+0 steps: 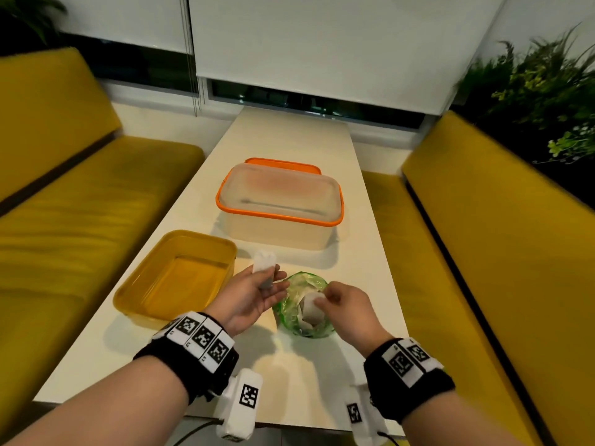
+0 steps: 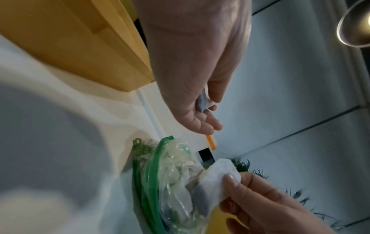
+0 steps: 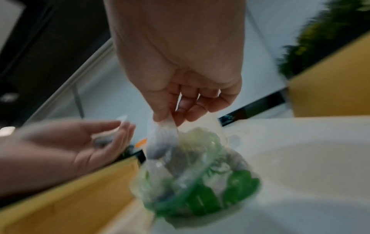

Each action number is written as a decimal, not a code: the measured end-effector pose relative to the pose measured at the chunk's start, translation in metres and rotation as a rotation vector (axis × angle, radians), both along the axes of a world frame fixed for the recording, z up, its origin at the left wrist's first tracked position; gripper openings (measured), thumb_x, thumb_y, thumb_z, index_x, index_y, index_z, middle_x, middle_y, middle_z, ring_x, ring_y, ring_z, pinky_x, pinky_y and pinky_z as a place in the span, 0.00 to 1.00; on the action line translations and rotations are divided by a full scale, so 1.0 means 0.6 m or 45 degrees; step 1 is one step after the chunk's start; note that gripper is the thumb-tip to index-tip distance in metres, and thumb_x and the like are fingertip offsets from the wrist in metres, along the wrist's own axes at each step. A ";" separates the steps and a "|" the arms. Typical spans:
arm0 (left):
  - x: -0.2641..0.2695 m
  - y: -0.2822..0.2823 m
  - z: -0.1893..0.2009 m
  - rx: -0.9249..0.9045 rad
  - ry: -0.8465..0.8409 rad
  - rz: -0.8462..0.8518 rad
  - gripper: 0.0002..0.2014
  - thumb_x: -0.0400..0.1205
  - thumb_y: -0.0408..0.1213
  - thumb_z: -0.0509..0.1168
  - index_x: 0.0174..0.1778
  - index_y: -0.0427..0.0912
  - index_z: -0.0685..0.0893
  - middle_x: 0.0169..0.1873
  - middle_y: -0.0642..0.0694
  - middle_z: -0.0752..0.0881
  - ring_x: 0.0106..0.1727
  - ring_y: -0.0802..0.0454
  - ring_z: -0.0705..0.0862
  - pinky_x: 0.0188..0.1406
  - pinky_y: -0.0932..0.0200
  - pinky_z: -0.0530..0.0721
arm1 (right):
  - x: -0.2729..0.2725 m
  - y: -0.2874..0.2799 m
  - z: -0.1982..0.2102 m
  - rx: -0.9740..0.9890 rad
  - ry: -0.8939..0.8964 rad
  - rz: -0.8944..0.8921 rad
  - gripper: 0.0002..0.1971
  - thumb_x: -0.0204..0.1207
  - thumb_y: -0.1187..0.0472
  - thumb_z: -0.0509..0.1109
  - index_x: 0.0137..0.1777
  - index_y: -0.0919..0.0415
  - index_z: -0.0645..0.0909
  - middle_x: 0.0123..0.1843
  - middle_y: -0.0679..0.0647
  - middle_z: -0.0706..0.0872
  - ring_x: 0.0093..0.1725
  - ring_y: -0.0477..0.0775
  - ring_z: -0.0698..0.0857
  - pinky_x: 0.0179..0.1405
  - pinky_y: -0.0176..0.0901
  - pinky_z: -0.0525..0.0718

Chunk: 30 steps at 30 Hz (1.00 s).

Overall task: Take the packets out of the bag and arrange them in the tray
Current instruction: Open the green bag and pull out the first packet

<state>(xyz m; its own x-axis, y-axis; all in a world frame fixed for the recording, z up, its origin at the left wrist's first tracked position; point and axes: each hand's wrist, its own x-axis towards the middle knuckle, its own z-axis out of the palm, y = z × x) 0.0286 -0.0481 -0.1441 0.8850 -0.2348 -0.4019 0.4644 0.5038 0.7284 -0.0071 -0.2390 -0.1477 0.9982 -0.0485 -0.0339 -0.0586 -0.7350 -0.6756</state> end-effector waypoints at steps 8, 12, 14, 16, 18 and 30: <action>0.001 -0.003 -0.001 0.014 0.100 -0.020 0.08 0.87 0.32 0.56 0.53 0.37 0.80 0.47 0.41 0.87 0.48 0.47 0.85 0.44 0.54 0.84 | 0.016 -0.014 0.044 0.316 -0.049 -0.118 0.05 0.79 0.62 0.67 0.42 0.56 0.80 0.40 0.56 0.86 0.43 0.57 0.83 0.43 0.47 0.78; 0.003 -0.017 0.019 0.022 0.109 -0.111 0.15 0.87 0.40 0.55 0.60 0.34 0.80 0.48 0.37 0.88 0.46 0.44 0.87 0.43 0.52 0.88 | 0.016 0.022 0.093 0.601 -0.008 0.060 0.07 0.77 0.67 0.69 0.39 0.58 0.80 0.38 0.59 0.86 0.35 0.52 0.82 0.38 0.46 0.80; -0.003 -0.024 0.031 -0.133 0.104 -0.255 0.25 0.86 0.53 0.53 0.60 0.35 0.84 0.50 0.36 0.89 0.48 0.44 0.87 0.49 0.50 0.87 | 0.023 0.045 0.101 0.522 -0.001 0.093 0.09 0.76 0.66 0.70 0.36 0.55 0.78 0.36 0.57 0.86 0.34 0.52 0.82 0.38 0.46 0.80; -0.010 -0.027 0.034 -0.223 0.050 -0.376 0.27 0.84 0.56 0.54 0.61 0.37 0.84 0.52 0.37 0.88 0.51 0.44 0.87 0.58 0.48 0.83 | 0.031 0.062 0.094 0.346 0.000 0.079 0.11 0.75 0.62 0.72 0.34 0.50 0.76 0.35 0.54 0.84 0.36 0.53 0.81 0.42 0.49 0.82; -0.015 -0.026 0.028 -0.205 -0.005 -0.401 0.18 0.83 0.41 0.60 0.64 0.35 0.80 0.52 0.36 0.88 0.51 0.43 0.87 0.59 0.48 0.83 | 0.035 0.064 0.082 0.319 0.003 0.020 0.08 0.74 0.60 0.71 0.37 0.50 0.77 0.35 0.51 0.83 0.36 0.53 0.82 0.43 0.49 0.83; -0.014 0.001 0.009 -0.176 0.218 -0.099 0.07 0.85 0.25 0.56 0.53 0.31 0.80 0.45 0.32 0.84 0.45 0.43 0.85 0.32 0.58 0.90 | 0.004 0.015 0.003 -0.635 -0.022 0.223 0.07 0.75 0.53 0.67 0.50 0.46 0.84 0.55 0.46 0.81 0.59 0.53 0.75 0.52 0.46 0.68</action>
